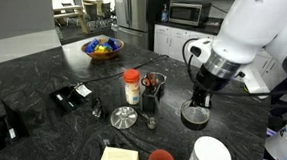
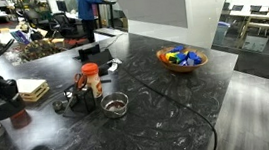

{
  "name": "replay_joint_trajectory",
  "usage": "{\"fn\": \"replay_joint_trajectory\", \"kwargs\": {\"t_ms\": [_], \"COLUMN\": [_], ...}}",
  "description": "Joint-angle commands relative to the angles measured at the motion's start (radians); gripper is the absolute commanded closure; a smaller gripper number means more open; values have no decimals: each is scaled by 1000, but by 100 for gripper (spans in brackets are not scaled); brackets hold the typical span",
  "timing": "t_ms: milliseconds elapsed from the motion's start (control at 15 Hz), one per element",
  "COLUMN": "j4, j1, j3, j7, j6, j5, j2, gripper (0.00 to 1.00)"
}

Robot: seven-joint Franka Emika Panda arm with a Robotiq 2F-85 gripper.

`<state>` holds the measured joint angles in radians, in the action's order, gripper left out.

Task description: Take the masking tape from on top of the box and put it on the table

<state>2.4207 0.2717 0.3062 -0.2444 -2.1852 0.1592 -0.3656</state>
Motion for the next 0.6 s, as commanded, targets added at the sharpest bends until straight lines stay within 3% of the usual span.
{"fn": "replay_joint_trajectory", "kwargs": {"t_ms": [0,533], "j4": [39,118], "j1": [7,35], "j3": [11,47], "j7": [28,-7], "j6": [-64,-97], "j5": [-22,-25], "j2": [35,46], "gripper": [98,98]}}
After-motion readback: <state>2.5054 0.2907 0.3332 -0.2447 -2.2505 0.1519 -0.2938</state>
